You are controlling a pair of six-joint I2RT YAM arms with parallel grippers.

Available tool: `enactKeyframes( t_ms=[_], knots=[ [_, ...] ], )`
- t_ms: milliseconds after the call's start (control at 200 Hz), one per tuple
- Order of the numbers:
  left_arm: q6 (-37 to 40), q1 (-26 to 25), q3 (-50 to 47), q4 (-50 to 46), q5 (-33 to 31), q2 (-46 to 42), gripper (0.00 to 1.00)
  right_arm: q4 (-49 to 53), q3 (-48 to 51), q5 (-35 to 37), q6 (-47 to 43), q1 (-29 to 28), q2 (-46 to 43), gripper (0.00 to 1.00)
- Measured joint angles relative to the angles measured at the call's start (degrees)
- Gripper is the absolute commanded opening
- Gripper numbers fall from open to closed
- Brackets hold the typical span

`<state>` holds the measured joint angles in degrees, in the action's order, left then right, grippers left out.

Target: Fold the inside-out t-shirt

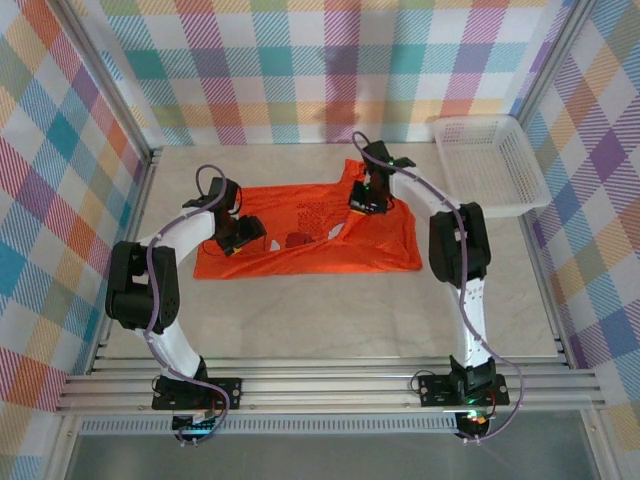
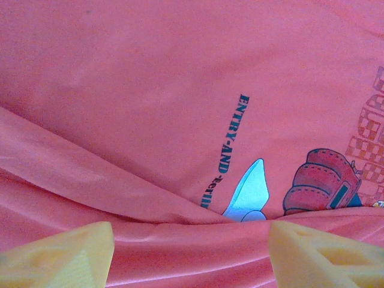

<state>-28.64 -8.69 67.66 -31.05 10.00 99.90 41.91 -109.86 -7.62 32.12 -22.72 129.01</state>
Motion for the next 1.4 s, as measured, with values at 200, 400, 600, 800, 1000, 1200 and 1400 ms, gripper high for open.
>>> enactKeyframes(
  t_ms=[200, 400, 600, 800, 1000, 1200, 1400],
  knots=[
    [0.0, 0.0, -0.2, 0.0, 0.0, -0.2, 0.69, 1.1, -13.6, -3.0, -0.5, -0.9, 10.5, 0.42],
    [-0.3, 0.0, -0.7, 0.2, 0.1, -1.5, 0.69, 3.0, -13.5, -4.6, -2.1, -0.9, 11.0, 0.56],
    [-0.9, 0.0, -0.3, 1.1, 1.4, -1.9, 0.69, -0.3, 3.8, -4.0, -4.5, -0.5, -5.1, 0.65],
    [-1.1, 0.0, 4.7, 1.6, 2.9, 1.7, 0.69, -7.5, 14.9, -4.3, -4.2, 0.7, -11.3, 0.65],
    [-1.0, 1.2, 7.8, 2.6, 2.7, 9.2, 0.69, -12.5, 28.0, -5.1, -1.8, 2.6, -11.0, 0.66],
    [-1.9, 1.7, 1.4, 6.8, 2.8, 8.3, 0.69, -17.5, 41.4, -3.9, -0.8, 3.2, -20.6, 0.67],
    [-5.0, -0.3, -10.3, 8.5, 2.9, -1.0, 0.69, -18.2, 52.6, -3.5, -0.9, 2.9, -29.2, 0.67]
  ],
)
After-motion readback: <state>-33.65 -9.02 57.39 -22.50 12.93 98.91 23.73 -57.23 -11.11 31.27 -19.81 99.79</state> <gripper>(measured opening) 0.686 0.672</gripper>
